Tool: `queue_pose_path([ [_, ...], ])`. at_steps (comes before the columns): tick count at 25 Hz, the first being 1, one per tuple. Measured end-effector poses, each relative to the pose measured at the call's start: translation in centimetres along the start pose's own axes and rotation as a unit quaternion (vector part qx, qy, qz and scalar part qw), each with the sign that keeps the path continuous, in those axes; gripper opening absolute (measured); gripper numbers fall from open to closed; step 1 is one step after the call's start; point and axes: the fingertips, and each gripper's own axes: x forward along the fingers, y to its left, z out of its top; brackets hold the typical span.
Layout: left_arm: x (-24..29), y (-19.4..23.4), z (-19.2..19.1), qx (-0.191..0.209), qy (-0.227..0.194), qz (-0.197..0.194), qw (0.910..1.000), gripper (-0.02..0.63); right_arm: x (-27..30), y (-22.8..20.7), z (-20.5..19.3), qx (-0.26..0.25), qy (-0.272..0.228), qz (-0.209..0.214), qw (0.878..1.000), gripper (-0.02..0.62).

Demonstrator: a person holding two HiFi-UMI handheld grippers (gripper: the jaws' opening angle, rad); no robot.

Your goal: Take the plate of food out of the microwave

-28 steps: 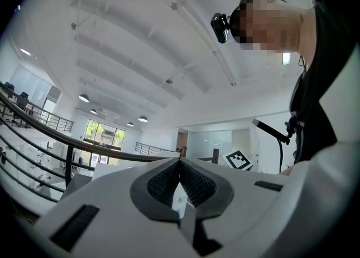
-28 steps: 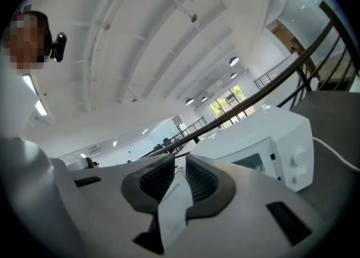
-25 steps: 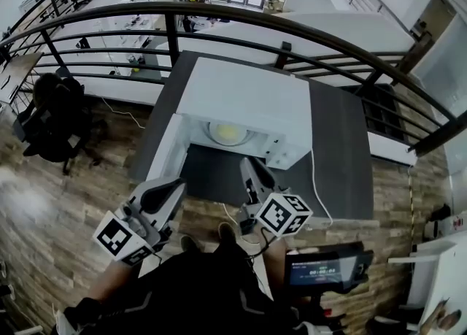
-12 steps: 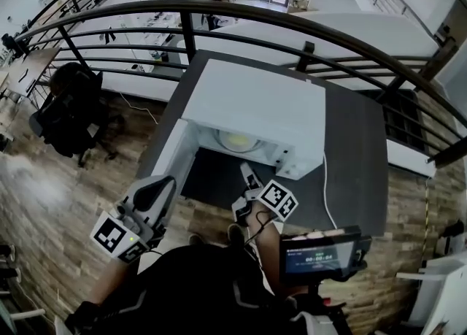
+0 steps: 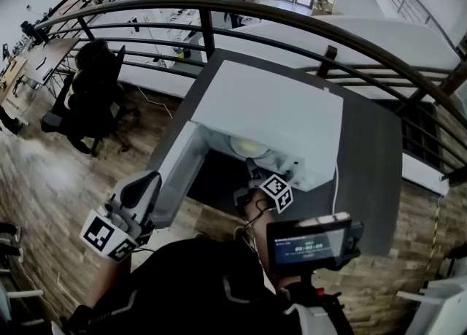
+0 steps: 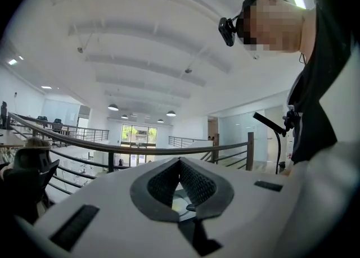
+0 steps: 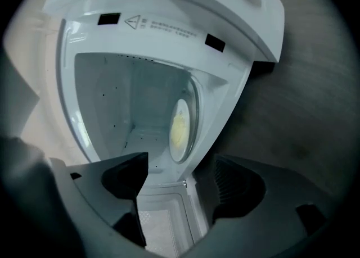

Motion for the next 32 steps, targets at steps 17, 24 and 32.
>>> queue_pose_path([
  [17,-0.5,0.2,-0.9,0.001,0.020,0.049,0.9986,0.003,5.3,-3.1,1.2,0.090,-0.017,-0.037,0.995,0.344],
  [24,-0.6,0.1,-1.2,-0.002,0.028,0.051,0.9983,0.003,6.1,-3.7,0.9,0.104,-0.017,-0.042,0.994,0.344],
  [32,-0.9,0.4,-1.6,-0.003,0.034,0.053,0.9980,0.003,5.8,-4.0,1.3,0.115,-0.040,-0.032,0.992,0.269],
])
